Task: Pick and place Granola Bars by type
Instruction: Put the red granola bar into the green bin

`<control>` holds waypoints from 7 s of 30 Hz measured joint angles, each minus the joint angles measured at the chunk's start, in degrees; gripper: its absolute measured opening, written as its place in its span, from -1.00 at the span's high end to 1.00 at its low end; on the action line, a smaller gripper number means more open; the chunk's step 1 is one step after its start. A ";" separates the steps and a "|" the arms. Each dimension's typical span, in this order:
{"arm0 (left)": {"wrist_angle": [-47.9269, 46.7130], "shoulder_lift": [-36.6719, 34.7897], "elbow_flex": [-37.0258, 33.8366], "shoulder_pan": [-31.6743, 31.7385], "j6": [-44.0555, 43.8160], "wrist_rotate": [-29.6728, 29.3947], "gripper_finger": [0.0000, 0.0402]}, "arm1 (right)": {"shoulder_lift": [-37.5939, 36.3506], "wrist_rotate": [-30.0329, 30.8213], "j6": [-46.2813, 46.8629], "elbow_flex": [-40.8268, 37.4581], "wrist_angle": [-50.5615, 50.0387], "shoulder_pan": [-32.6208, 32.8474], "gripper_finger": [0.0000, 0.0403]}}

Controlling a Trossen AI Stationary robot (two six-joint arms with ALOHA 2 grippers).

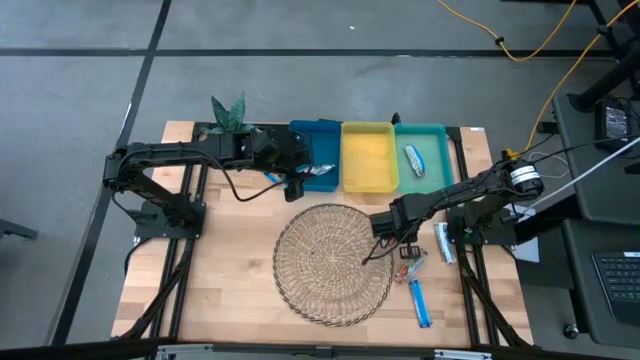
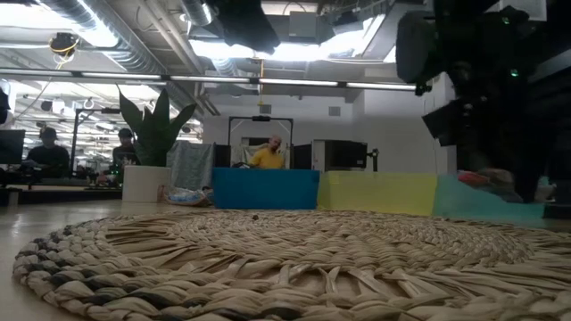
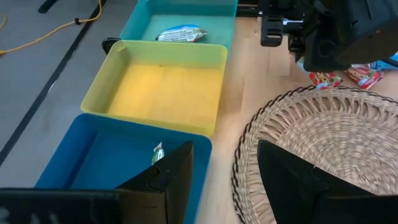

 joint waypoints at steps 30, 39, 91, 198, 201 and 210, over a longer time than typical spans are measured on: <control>-0.38 0.00 0.00 -0.01 1.11 0.30 0.15 | -13.27 6.05 9.00 20.08 -10.20 -9.63 0.71; -0.38 0.00 0.00 -0.01 1.10 0.35 0.15 | -13.27 6.08 11.39 28.59 -15.18 -13.94 0.71; -2.17 0.00 0.00 1.11 2.59 3.06 0.15 | -10.94 -4.41 -0.01 24.33 -13.18 -66.46 0.73; -2.55 0.02 0.00 2.56 5.10 6.38 0.15 | -41.37 -12.53 23.01 7.57 -5.08 -5.26 0.16; -2.55 0.01 0.00 2.57 5.11 6.08 0.15 | -40.72 -11.77 21.27 7.57 -5.16 -0.21 0.16; -2.55 0.00 -0.02 2.60 5.12 4.36 0.15 | -37.70 -8.36 12.49 7.57 -2.84 11.02 0.16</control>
